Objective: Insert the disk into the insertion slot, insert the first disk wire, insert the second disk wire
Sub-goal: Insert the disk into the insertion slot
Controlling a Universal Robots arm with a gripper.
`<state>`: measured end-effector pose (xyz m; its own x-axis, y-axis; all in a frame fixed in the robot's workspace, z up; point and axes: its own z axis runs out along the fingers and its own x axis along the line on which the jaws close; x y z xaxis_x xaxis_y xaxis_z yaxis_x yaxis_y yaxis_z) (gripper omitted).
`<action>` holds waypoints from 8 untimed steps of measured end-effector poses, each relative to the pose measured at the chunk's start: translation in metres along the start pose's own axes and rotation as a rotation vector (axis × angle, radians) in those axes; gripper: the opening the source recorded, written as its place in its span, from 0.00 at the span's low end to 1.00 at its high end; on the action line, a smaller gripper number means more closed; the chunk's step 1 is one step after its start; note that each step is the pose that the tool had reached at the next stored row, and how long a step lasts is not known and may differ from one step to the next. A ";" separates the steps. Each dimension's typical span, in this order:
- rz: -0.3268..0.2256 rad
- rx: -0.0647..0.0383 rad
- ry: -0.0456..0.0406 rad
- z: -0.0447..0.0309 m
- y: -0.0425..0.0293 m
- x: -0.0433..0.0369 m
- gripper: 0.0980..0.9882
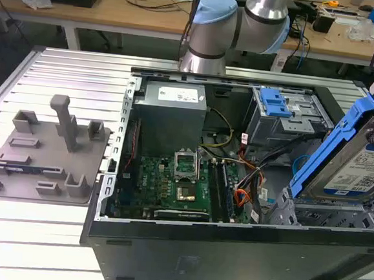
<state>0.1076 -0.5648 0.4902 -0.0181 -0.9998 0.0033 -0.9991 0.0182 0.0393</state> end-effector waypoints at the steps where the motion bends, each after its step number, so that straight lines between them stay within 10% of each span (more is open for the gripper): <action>1: 0.000 0.000 -0.0001 0.0000 0.0000 0.0000 0.30; 8: 0.000 0.000 0.0000 0.0000 0.0000 0.0000 0.30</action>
<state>0.1076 -0.5648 0.4902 -0.0181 -0.9998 0.0033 -0.9991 0.0182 0.0393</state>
